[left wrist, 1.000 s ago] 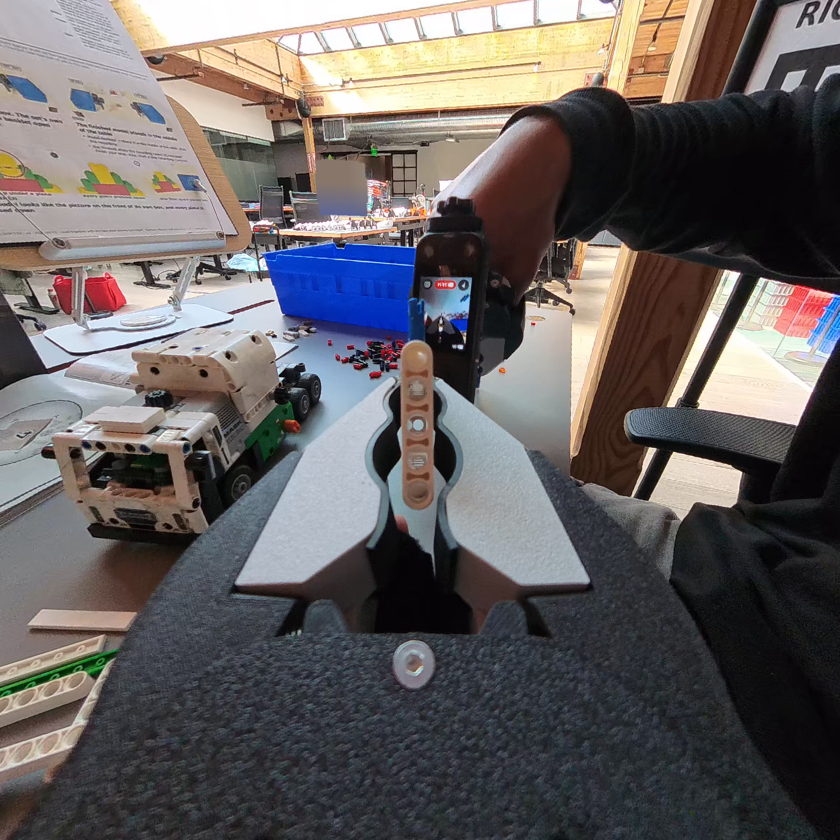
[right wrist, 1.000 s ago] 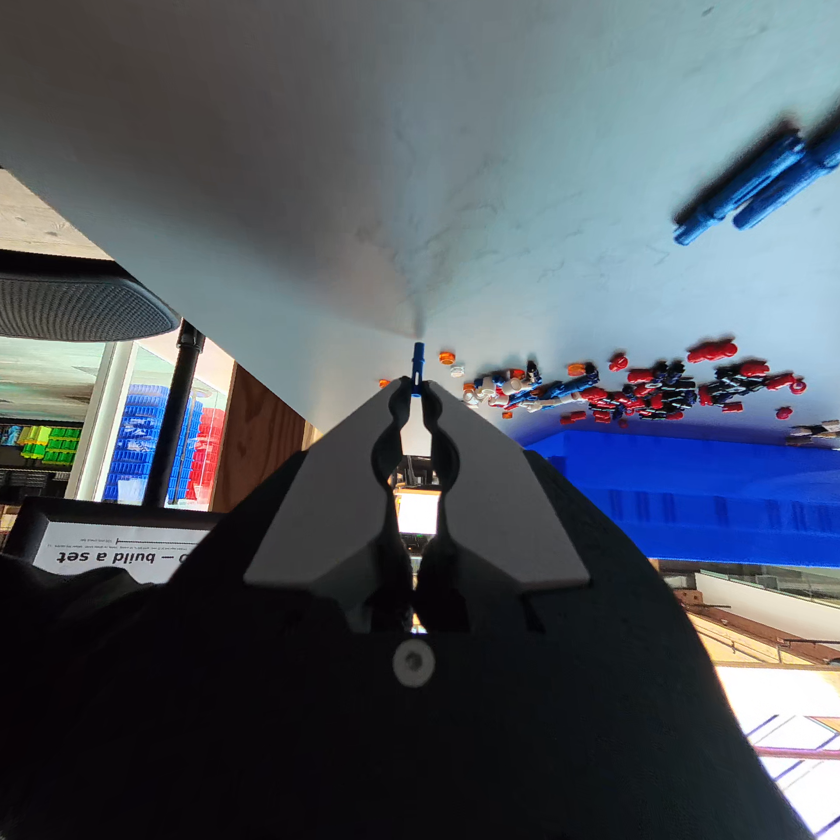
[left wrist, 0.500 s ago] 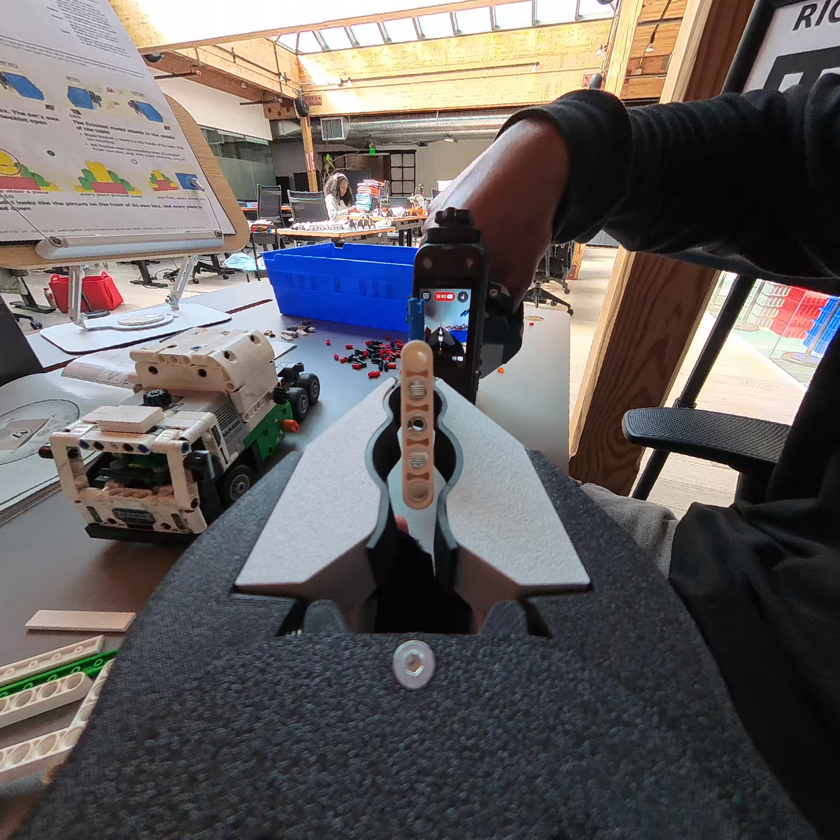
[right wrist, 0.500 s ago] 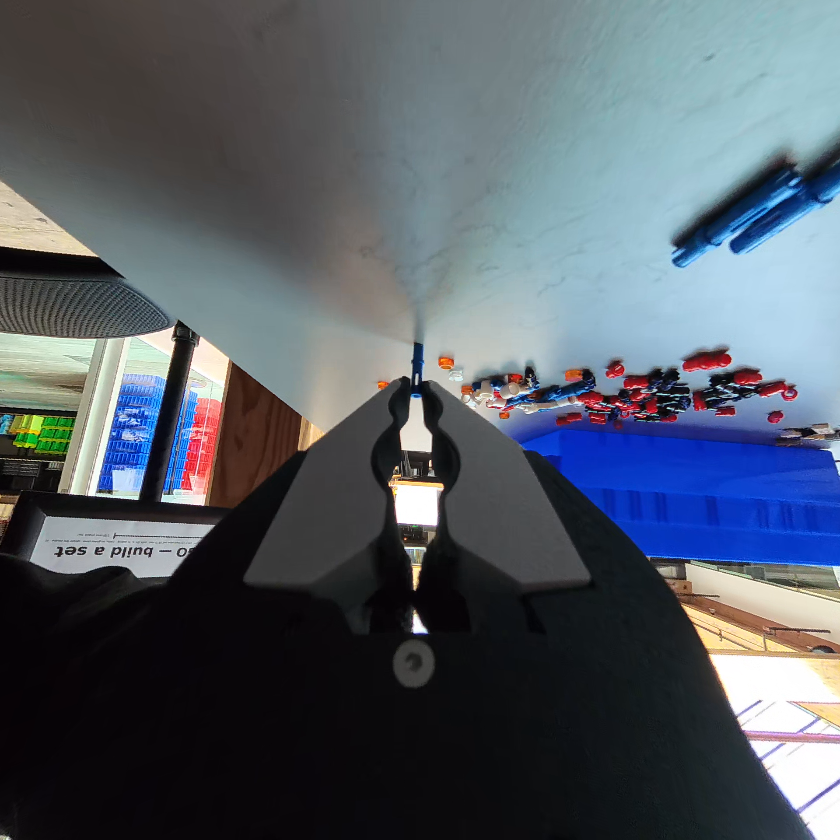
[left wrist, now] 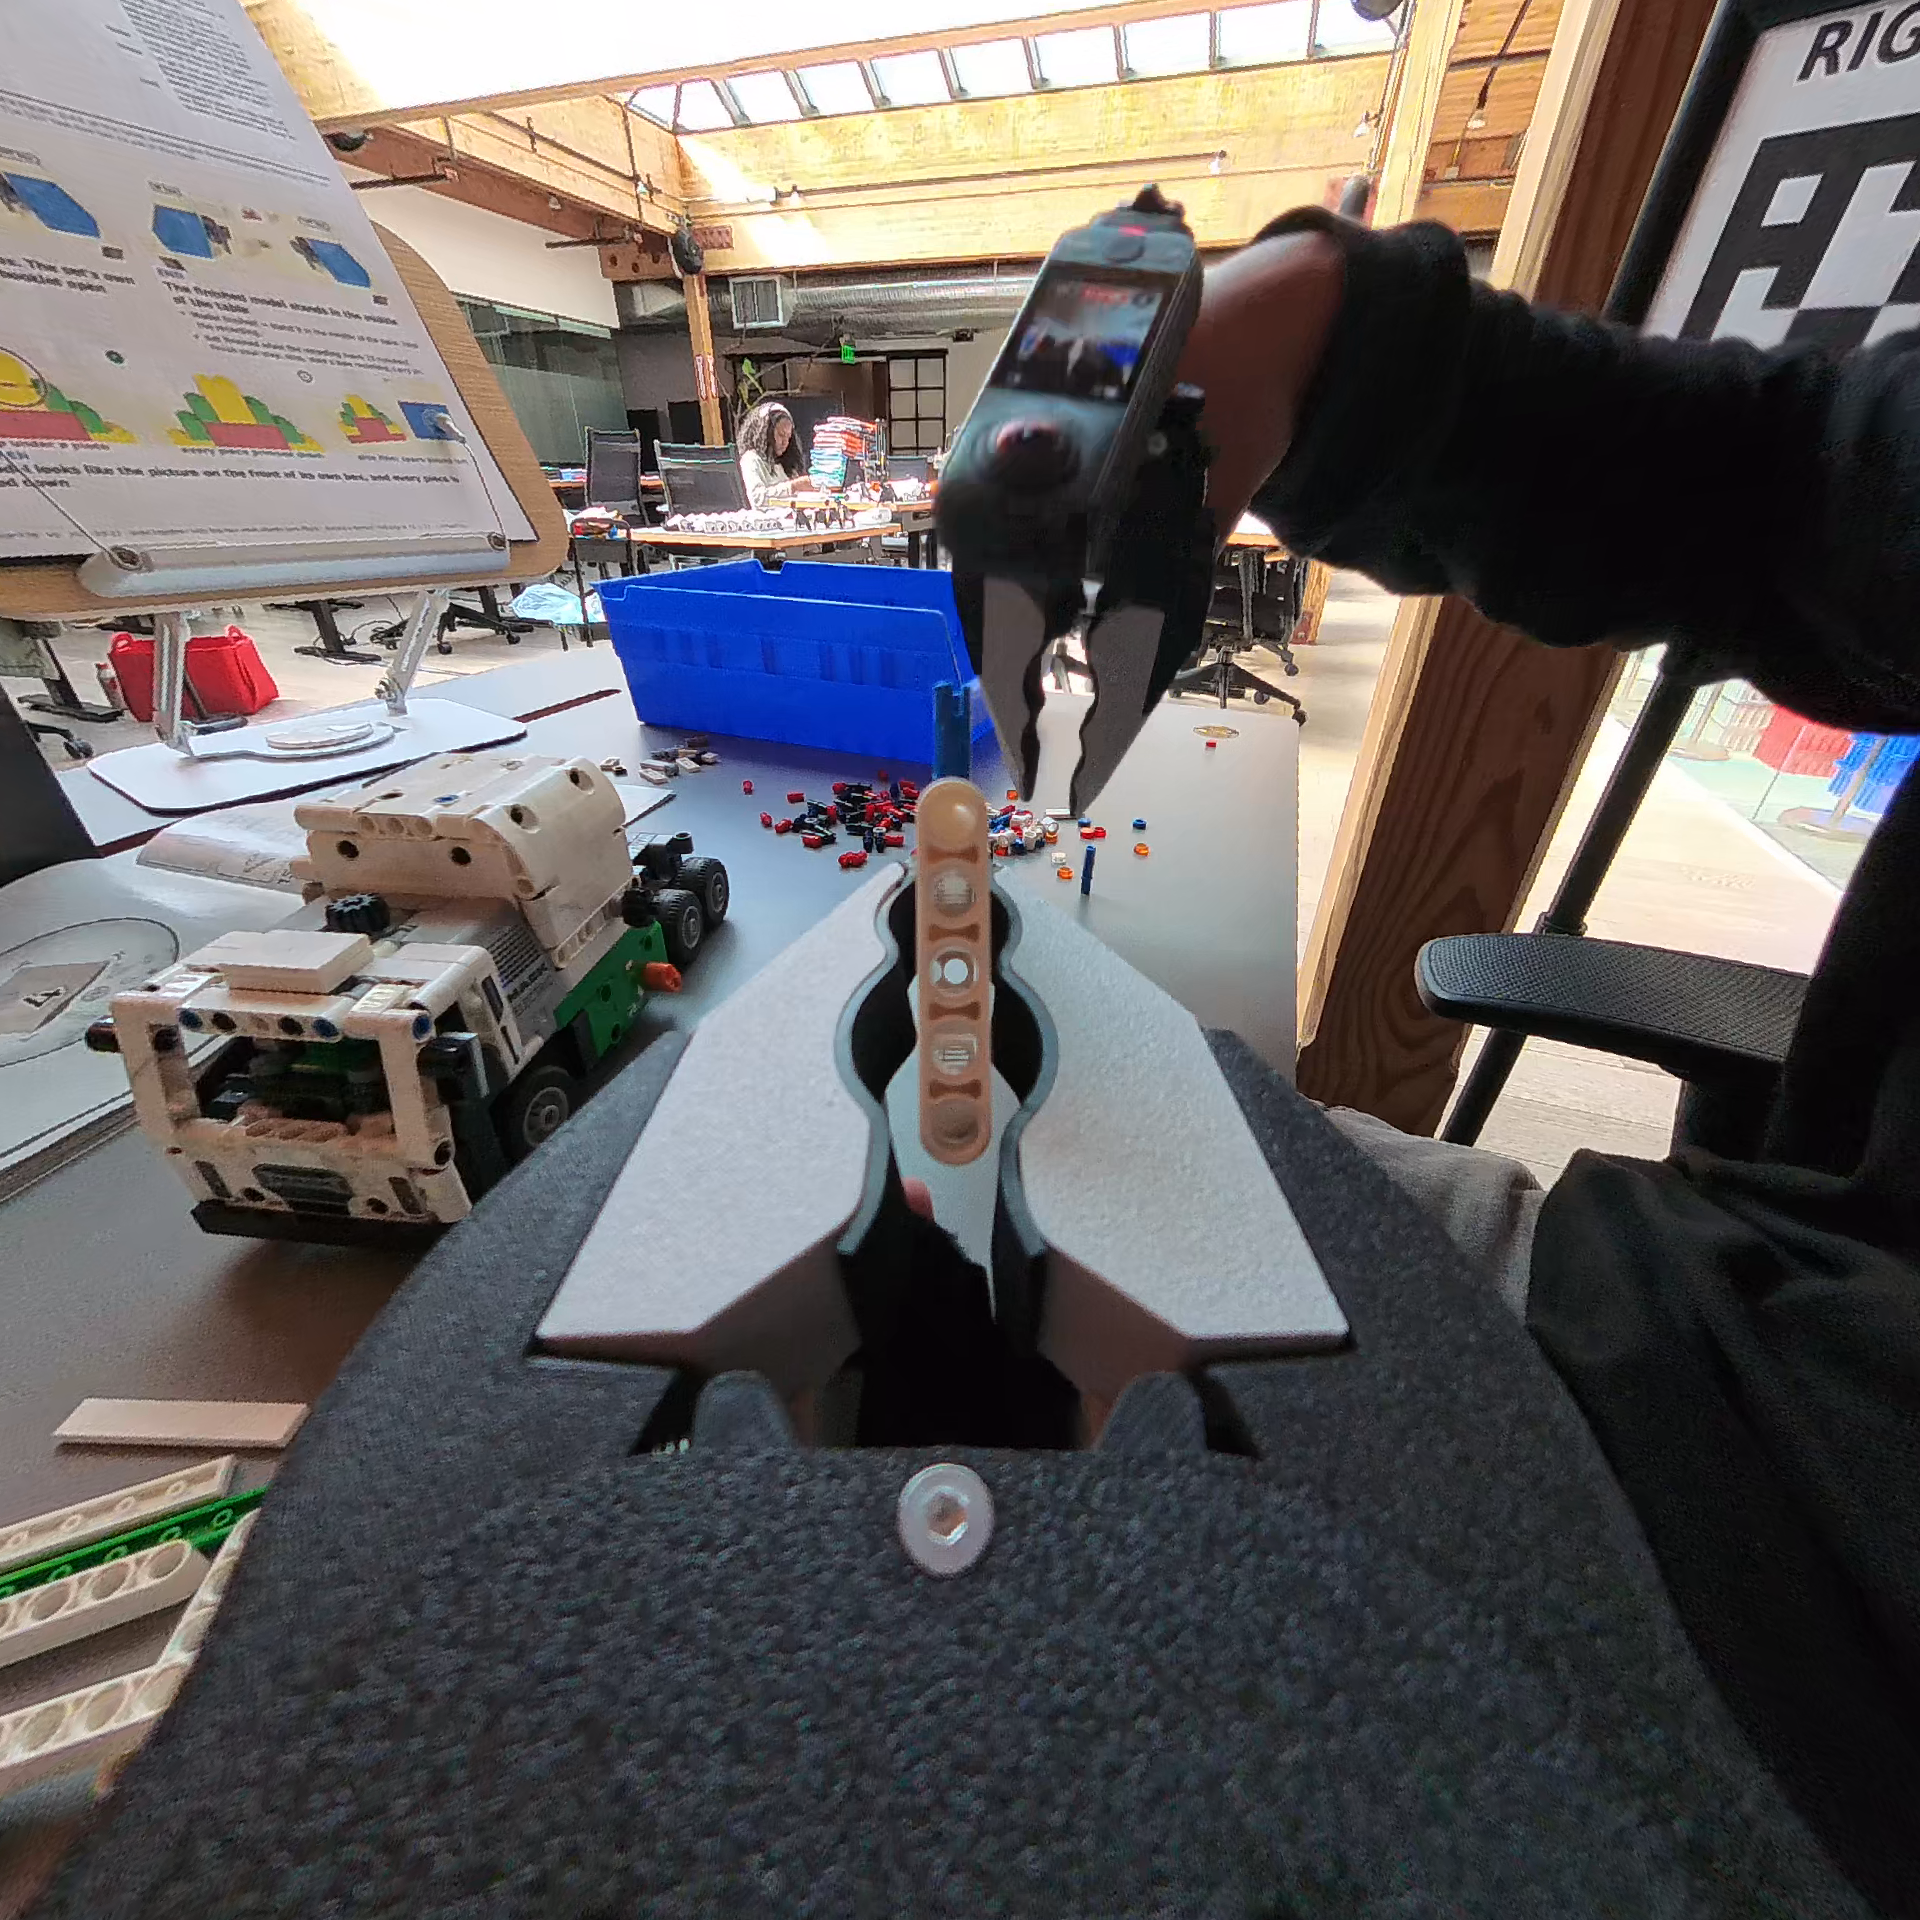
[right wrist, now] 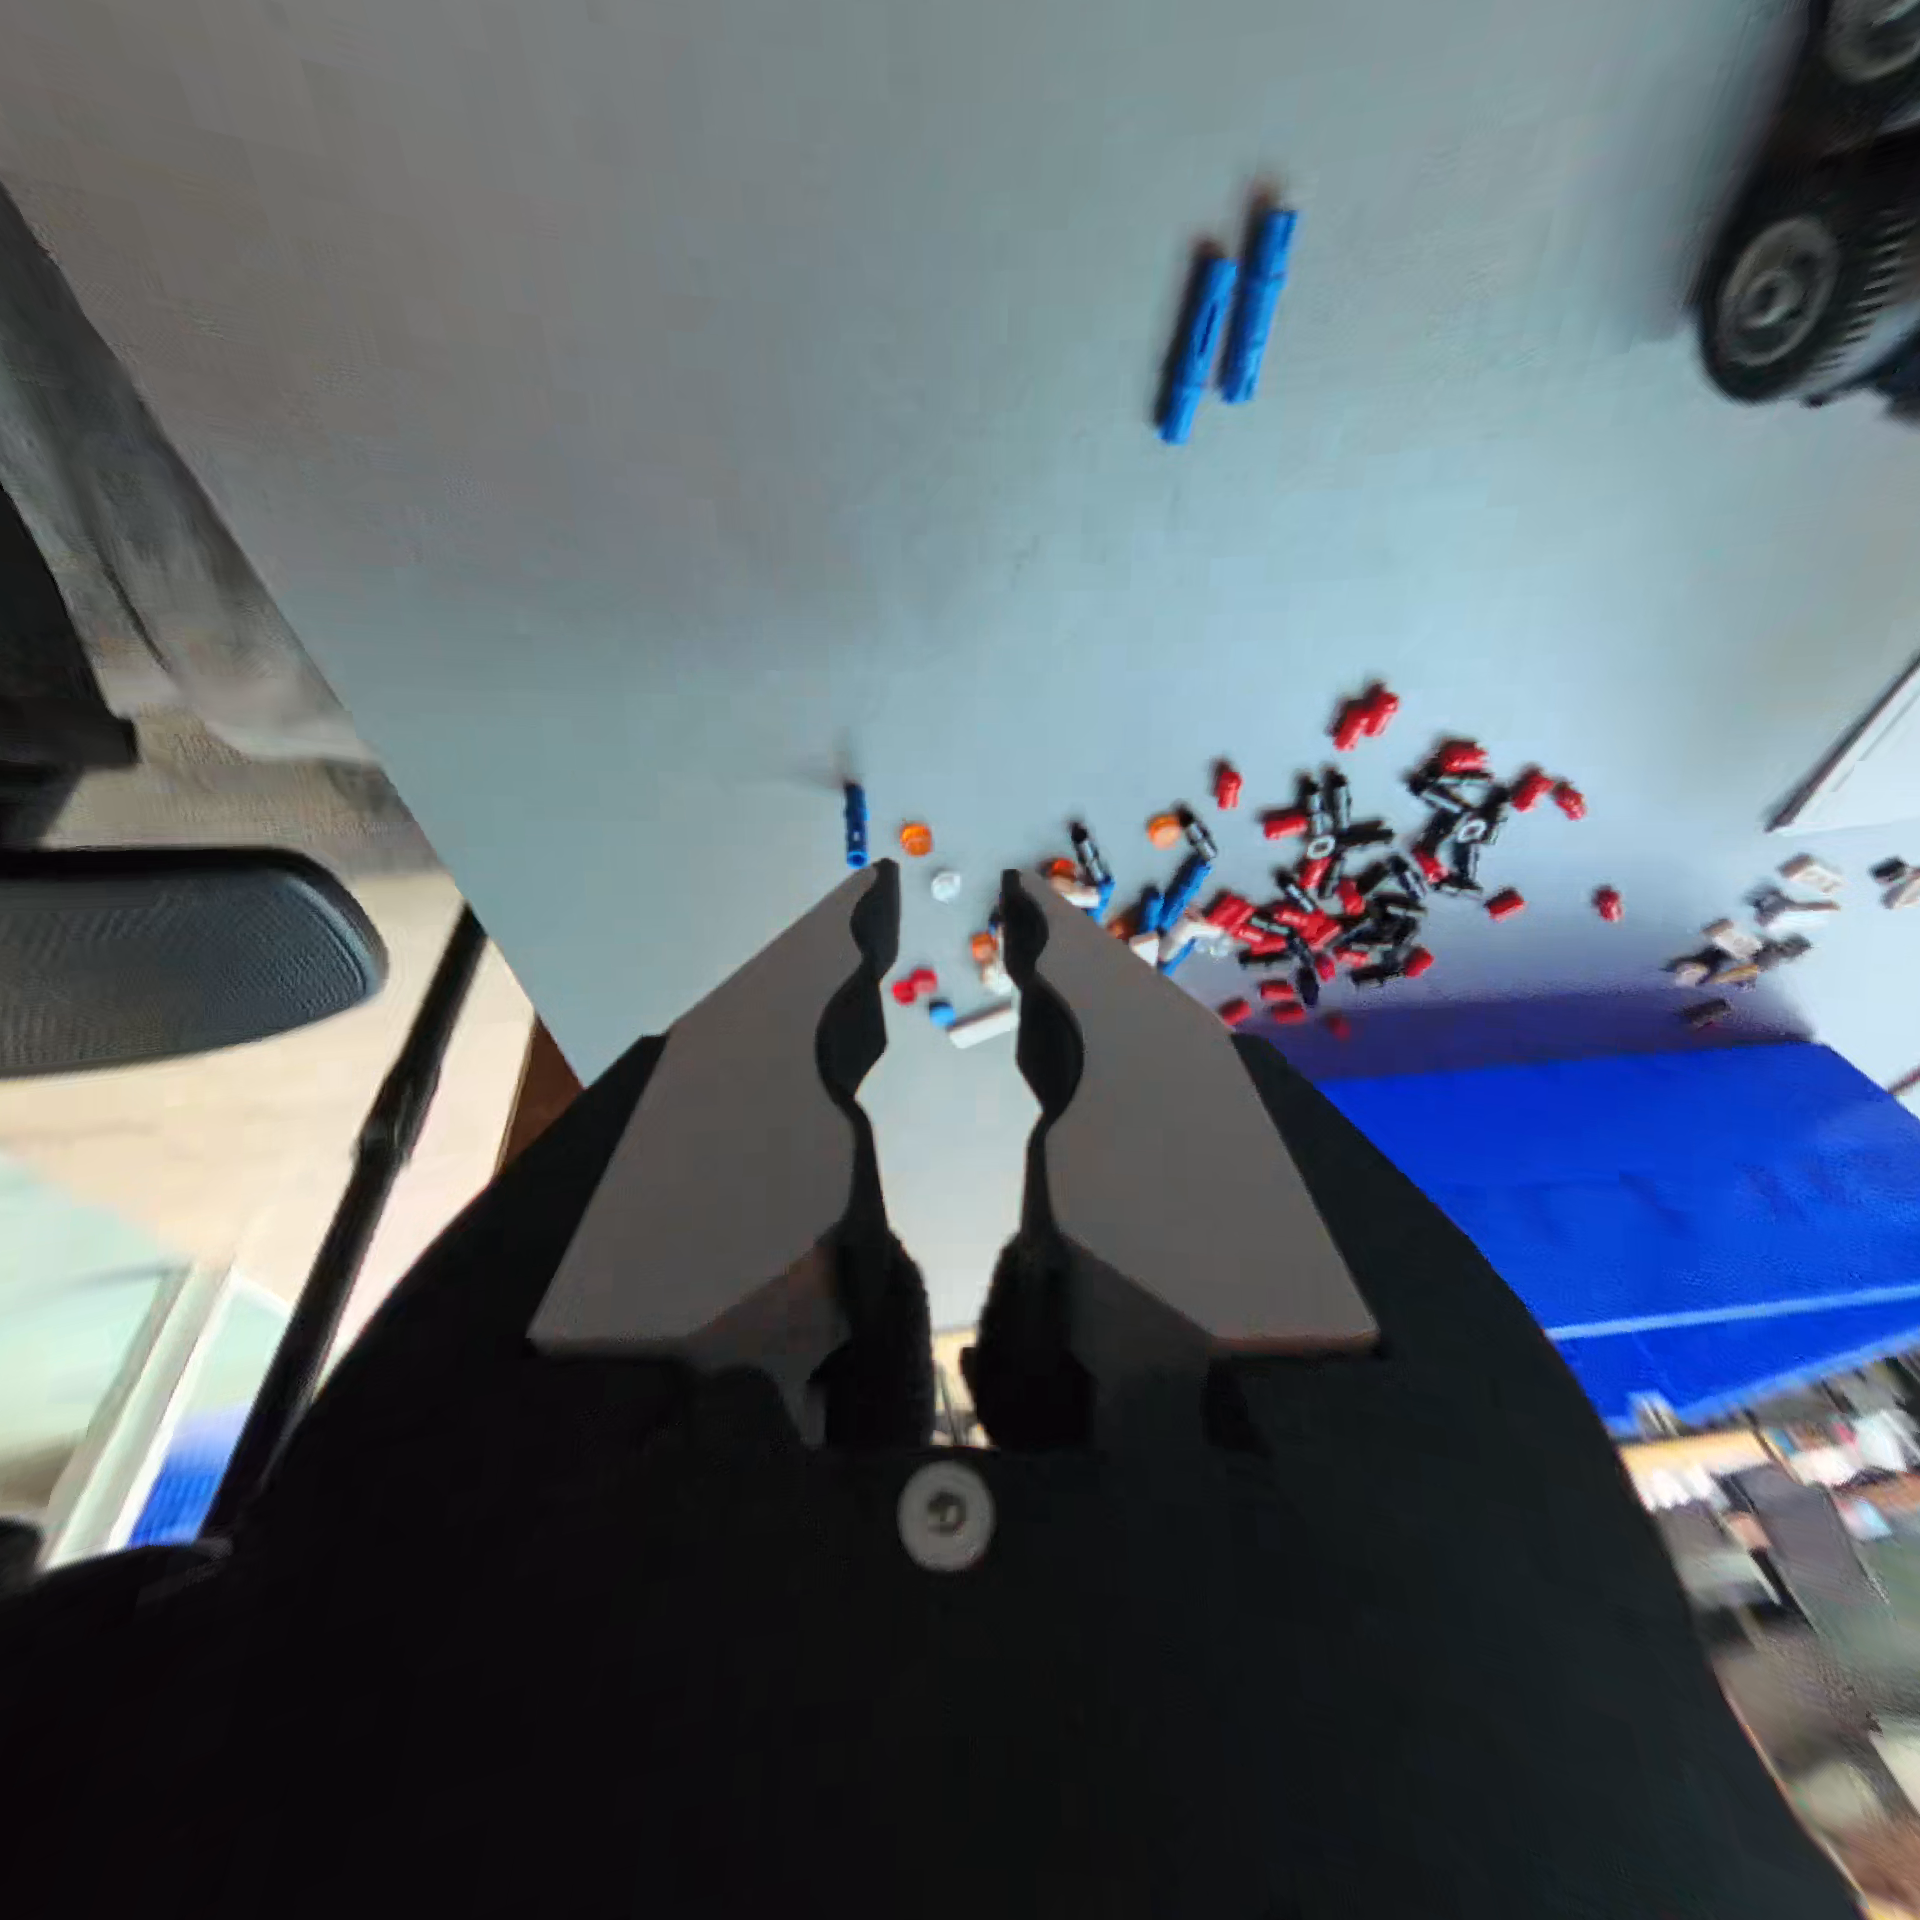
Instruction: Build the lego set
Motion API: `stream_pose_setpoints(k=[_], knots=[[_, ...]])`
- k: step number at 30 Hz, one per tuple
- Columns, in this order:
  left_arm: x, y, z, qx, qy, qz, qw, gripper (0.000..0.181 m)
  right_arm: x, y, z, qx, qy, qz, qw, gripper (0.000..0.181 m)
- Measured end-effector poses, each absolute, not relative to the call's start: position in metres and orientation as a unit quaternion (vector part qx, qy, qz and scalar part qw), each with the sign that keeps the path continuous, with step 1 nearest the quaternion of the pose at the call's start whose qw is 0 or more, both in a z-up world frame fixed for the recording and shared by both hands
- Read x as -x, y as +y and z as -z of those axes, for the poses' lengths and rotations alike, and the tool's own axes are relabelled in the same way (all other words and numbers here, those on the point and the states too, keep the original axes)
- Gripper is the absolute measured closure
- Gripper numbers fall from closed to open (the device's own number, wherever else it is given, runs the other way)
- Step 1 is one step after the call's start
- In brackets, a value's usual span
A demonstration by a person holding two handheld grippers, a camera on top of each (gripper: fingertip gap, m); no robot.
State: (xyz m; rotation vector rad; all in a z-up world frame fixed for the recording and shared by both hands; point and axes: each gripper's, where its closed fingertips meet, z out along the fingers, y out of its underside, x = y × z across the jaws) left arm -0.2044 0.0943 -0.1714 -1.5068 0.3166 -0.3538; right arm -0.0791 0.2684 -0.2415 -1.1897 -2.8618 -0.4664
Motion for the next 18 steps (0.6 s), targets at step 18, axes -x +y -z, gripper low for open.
stream_pose_setpoints(k=[18], knots=[[0.205, 0.096, 0.173, 0.681, 0.141, 0.161, 0.700, 0.175, 0.060, 0.262, 0.274, 0.385, -0.905, -0.133, 0.122, 0.169]])
